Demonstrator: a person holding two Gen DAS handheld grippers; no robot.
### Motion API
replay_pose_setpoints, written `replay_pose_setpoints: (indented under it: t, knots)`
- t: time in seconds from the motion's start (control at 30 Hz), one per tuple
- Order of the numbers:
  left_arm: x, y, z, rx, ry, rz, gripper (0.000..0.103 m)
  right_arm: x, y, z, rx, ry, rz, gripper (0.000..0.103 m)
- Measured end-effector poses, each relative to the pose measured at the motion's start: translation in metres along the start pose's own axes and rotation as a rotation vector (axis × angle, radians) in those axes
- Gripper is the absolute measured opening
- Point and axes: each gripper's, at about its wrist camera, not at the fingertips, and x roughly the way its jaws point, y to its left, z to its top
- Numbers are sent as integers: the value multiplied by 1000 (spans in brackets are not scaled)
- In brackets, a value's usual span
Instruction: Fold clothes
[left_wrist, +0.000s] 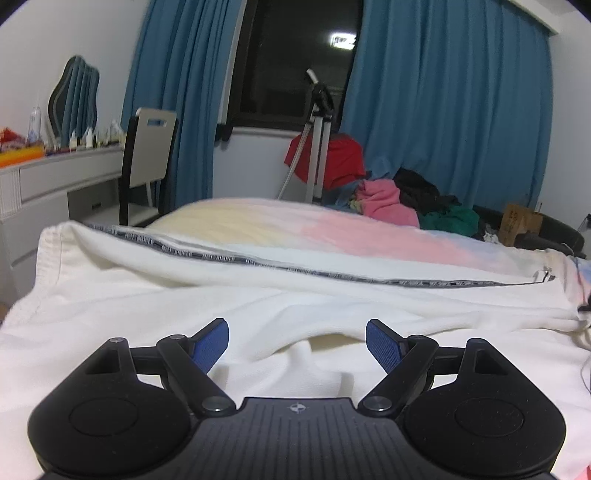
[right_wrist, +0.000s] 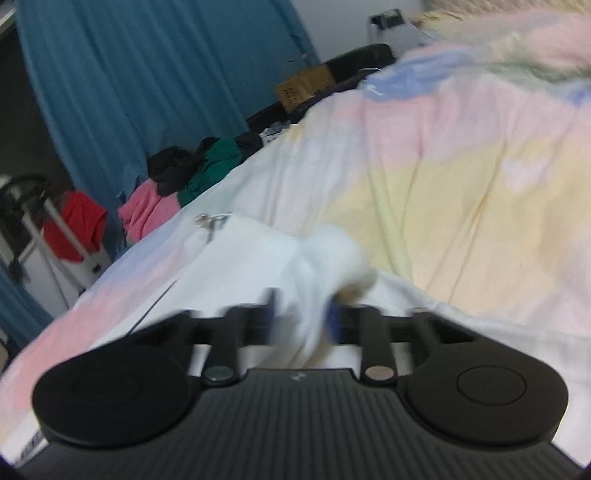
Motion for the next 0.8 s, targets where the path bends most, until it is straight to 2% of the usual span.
replay_pose_setpoints:
  t: [0.03, 0.07, 0.23, 0.4, 0.5, 0.6, 0.8]
  knots:
    - [-3, -2, 1, 15, -9, 3, 83, -11, 8, -1, -39, -14, 12, 72]
    - [-5, -5, 1, 26, -13, 6, 84, -22, 16, -1, -79, -28, 24, 77]
    - [-25, -24, 4, 67, -28, -18, 88, -90, 57, -11, -281, -48, 132, 77]
    - [-54, -41, 0, 113, -38, -42, 96, -166, 87, -28, -432, 5, 291, 77]
    - [-68, -45, -4, 110, -1, -70, 102, -201, 92, -36, -470, 36, 356, 77]
    - [-77, -41, -8, 84, 61, -84, 103, -219, 89, -37, -469, 45, 381, 77]
    - [-79, -5, -7, -56, 202, 22, 103, -228, 86, -38, -455, 53, 352, 77]
